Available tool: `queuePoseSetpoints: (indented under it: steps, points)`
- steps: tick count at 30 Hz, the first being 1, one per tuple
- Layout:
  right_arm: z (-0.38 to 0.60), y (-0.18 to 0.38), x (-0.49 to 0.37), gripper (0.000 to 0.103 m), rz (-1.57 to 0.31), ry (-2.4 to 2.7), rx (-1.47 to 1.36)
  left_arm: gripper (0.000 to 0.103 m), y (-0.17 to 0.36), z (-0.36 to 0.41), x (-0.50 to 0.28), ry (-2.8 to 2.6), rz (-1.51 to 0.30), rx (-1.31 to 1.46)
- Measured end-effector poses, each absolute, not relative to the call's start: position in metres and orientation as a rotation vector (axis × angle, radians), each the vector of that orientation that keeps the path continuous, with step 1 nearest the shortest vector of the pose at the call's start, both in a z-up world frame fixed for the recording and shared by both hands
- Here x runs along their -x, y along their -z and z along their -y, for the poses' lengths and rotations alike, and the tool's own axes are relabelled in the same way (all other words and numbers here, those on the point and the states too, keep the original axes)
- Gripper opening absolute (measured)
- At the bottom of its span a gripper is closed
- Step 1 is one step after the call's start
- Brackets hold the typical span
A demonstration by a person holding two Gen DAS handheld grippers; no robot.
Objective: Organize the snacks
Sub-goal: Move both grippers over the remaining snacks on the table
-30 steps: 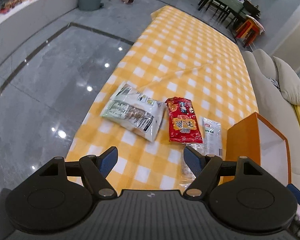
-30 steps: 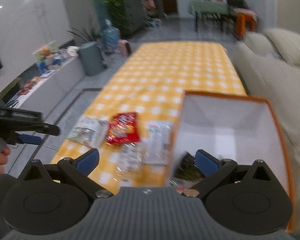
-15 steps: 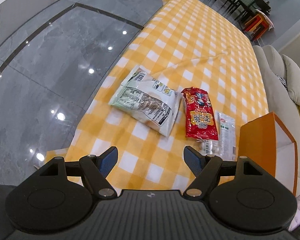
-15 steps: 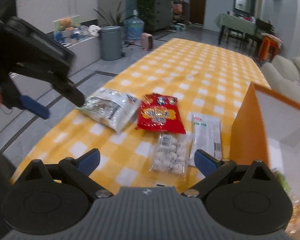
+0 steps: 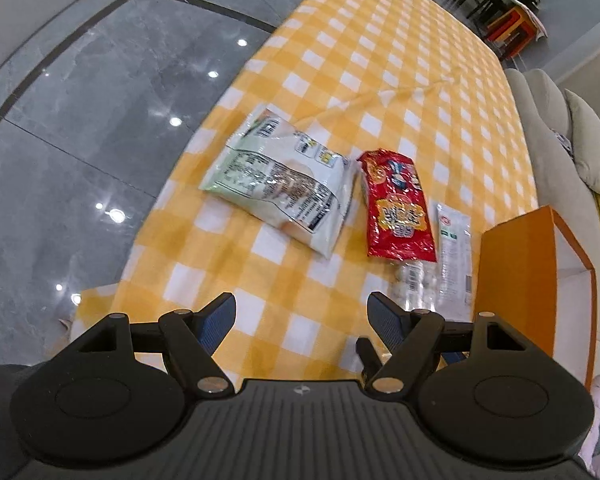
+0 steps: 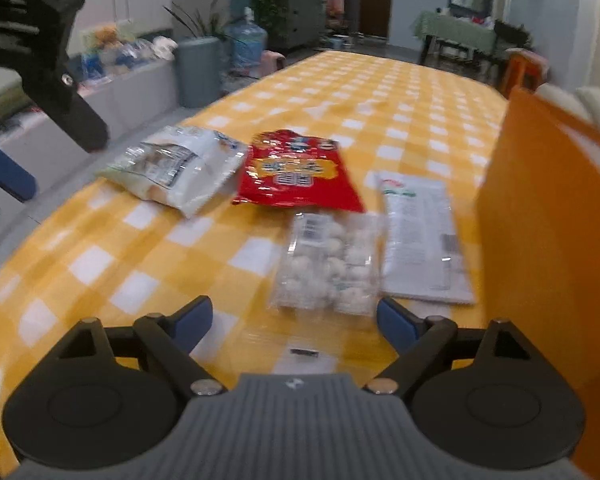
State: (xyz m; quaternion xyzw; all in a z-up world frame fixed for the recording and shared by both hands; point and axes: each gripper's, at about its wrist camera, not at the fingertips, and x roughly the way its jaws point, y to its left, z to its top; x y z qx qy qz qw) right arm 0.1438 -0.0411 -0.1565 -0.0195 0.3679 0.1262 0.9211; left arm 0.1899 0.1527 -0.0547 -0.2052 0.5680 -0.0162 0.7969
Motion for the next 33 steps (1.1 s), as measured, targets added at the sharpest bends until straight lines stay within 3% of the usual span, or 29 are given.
queuePoseSetpoints:
  steps: [4, 11, 19, 24, 33]
  points:
    - [0.044, 0.156, -0.141, 0.067, -0.728, -0.222, 0.039, 0.088, 0.055, -0.149, -0.191, 0.048, -1.232, 0.446]
    - [0.044, 0.152, -0.138, 0.063, -0.743, -0.222, 0.045, 0.088, 0.058, -0.148, -0.189, 0.065, -1.248, 0.47]
    - [0.038, 0.144, -0.107, 0.064, -0.817, -0.314, 0.092, 0.088, 0.056, -0.152, -0.186, 0.063, -1.242, 0.5]
    - [0.034, 0.148, -0.101, 0.075, -0.798, -0.326, 0.082, 0.088, 0.057, -0.155, -0.186, 0.066, -1.243, 0.509]
    - [0.029, 0.153, -0.119, 0.075, -0.735, -0.304, 0.068, 0.088, 0.059, -0.16, -0.185, 0.03, -1.245, 0.502]
